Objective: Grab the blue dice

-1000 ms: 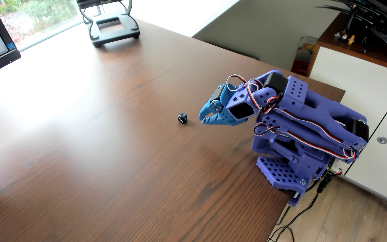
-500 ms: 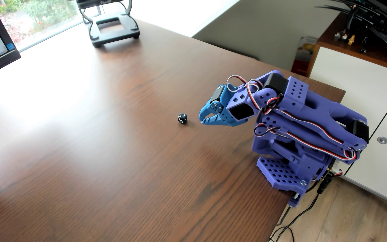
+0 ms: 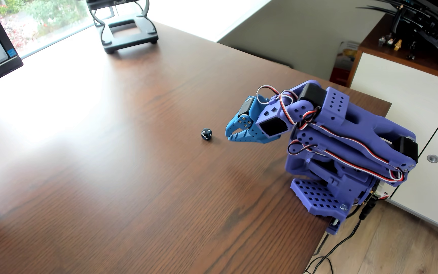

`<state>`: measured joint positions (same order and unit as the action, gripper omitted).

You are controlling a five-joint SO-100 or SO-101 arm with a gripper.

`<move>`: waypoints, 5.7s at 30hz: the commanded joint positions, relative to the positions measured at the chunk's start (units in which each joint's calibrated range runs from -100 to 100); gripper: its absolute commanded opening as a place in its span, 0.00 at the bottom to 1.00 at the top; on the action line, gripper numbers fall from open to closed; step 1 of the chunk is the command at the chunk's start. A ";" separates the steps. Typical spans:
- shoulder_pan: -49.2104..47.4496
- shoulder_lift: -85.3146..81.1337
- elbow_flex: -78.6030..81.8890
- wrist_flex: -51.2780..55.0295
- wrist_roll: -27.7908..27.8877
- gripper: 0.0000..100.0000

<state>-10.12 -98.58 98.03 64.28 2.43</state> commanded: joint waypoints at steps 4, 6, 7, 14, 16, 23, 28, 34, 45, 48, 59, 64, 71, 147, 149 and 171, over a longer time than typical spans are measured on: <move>-0.60 -1.00 -2.46 -0.53 -0.01 0.02; 1.61 -1.00 -5.26 0.15 0.36 0.02; 3.73 -0.75 -7.88 0.32 1.09 0.02; 0.05 14.82 -37.27 3.57 9.35 0.02; -0.11 32.07 -53.54 6.65 9.71 0.02; 0.13 84.47 -88.26 19.56 10.19 0.05; 3.33 97.03 -88.98 21.61 11.76 0.08; 5.29 96.61 -76.33 14.60 14.34 0.13; 5.13 93.10 -63.40 2.55 14.45 0.32; 5.04 93.51 -62.85 1.26 14.45 0.33; 6.11 93.51 -62.94 -2.07 14.87 0.33; 6.68 95.61 -63.31 -2.16 15.76 0.33; 7.34 100.38 -65.57 -2.16 15.81 0.33; 7.25 4.77 -36.72 -5.15 -2.12 0.02; 5.78 10.80 -37.72 -4.98 -0.96 0.02; 8.89 29.05 -43.14 -5.06 0.78 0.15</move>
<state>-2.48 -69.65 60.16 60.71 2.95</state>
